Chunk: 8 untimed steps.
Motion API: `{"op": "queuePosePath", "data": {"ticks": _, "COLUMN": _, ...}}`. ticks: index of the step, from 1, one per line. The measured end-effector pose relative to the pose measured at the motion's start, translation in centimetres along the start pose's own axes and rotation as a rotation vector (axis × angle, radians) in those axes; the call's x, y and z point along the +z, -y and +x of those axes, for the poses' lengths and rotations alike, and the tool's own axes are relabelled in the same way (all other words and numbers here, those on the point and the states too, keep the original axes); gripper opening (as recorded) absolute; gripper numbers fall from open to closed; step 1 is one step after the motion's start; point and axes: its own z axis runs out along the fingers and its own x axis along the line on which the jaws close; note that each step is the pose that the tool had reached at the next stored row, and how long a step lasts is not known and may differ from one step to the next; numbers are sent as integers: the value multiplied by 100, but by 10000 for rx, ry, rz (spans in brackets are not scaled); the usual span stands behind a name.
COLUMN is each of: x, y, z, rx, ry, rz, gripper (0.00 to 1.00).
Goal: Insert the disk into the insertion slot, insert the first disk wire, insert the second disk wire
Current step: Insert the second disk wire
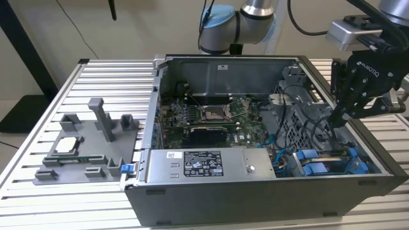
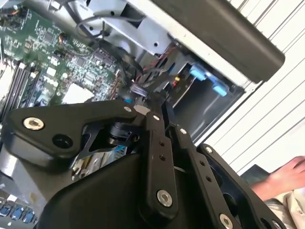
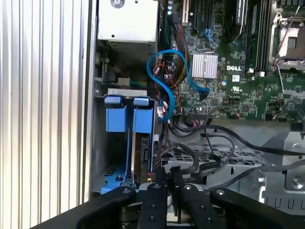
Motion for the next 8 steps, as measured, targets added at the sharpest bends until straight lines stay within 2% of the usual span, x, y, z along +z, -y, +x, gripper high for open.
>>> {"op": "queuePosePath", "data": {"ticks": 5, "x": 2, "y": -220, "z": 7, "rx": 0, "ry": -2, "rz": 1, "gripper": 0}}
{"op": "queuePosePath", "data": {"ticks": 8, "x": 16, "y": -283, "z": 88, "rx": 0, "ry": 0, "rz": 0, "gripper": 0}}
